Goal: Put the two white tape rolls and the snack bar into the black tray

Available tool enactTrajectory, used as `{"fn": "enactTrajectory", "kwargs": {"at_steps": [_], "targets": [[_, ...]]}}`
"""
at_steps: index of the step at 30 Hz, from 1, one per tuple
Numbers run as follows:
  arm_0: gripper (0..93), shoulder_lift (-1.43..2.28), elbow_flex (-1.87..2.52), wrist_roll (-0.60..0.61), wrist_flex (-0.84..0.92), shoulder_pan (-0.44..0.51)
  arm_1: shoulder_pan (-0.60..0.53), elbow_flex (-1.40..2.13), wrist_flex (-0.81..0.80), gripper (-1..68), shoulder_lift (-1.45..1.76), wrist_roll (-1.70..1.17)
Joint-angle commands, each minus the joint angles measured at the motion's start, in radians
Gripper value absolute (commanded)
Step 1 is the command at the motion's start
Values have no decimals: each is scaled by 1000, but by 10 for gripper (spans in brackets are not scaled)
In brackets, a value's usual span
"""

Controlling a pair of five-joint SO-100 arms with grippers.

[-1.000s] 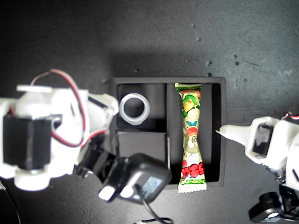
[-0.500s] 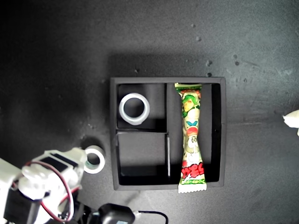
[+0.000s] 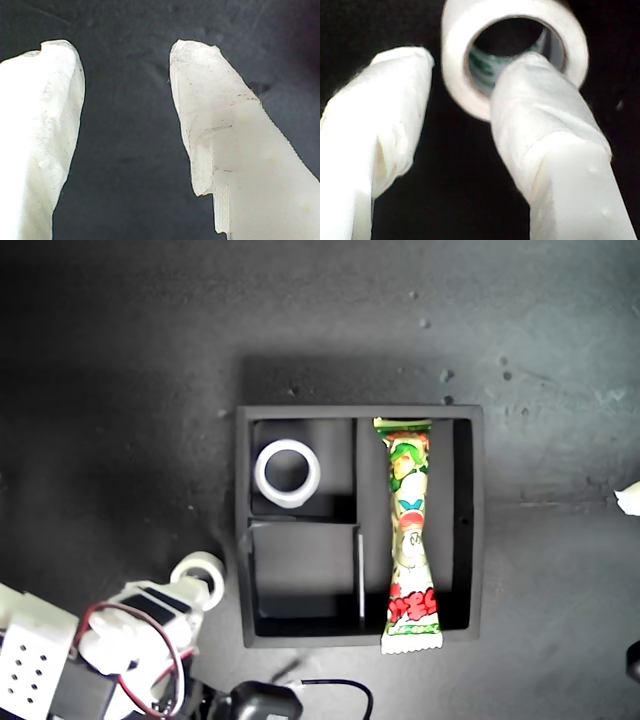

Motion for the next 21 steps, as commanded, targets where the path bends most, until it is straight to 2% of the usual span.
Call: {"fn": "enactTrajectory", "kwargs": {"at_steps": [1, 16, 21], "targets": [[93, 0, 12, -15, -35, 11, -5, -11, -14, 112, 41, 3], [90, -29, 186, -69, -216, 11, -5, 14, -34, 109, 41, 0], [6, 20, 305, -135, -276, -25, 12, 5, -32, 94, 48, 15]]}}
